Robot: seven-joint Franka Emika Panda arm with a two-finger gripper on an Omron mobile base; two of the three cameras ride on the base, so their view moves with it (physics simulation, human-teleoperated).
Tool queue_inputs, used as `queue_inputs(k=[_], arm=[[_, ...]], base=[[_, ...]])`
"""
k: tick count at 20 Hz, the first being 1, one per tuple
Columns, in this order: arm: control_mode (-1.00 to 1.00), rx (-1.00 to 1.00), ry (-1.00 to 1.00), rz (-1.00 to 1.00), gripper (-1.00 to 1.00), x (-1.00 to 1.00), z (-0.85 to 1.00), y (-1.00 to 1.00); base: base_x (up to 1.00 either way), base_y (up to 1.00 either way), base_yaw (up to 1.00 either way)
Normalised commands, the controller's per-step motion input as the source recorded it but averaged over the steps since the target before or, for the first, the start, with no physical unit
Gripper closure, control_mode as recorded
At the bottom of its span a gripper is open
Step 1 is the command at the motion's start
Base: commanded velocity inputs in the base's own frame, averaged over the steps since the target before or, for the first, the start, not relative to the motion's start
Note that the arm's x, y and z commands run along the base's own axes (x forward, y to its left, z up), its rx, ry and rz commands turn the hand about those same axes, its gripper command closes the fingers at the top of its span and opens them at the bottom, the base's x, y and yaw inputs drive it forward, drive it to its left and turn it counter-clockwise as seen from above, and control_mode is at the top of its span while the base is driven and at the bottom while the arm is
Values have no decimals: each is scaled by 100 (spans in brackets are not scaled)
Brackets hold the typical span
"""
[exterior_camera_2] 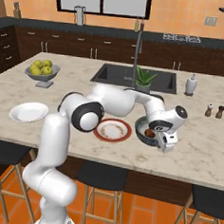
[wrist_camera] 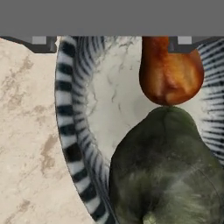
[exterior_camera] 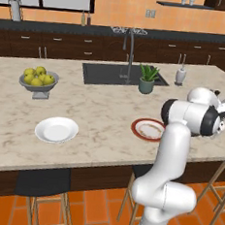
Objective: Pick the chicken drumstick and cucumber from their plates and place them in the bowl. Then put the bowl in the fridge.
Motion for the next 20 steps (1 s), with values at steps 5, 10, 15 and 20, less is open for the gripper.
queue_inputs(k=[5,10,15,20], arm=[[-100,9,1,0,100,8,-47,21],[-100,1,0,-1,100,0,-32,49],[-100,-11,2,-9,100,0,-2,84],[-100,-6,0,-15,100,-11,1,34]], base=[[0,0,0],[0,0,0],[0,0,0],[0,0,0]])
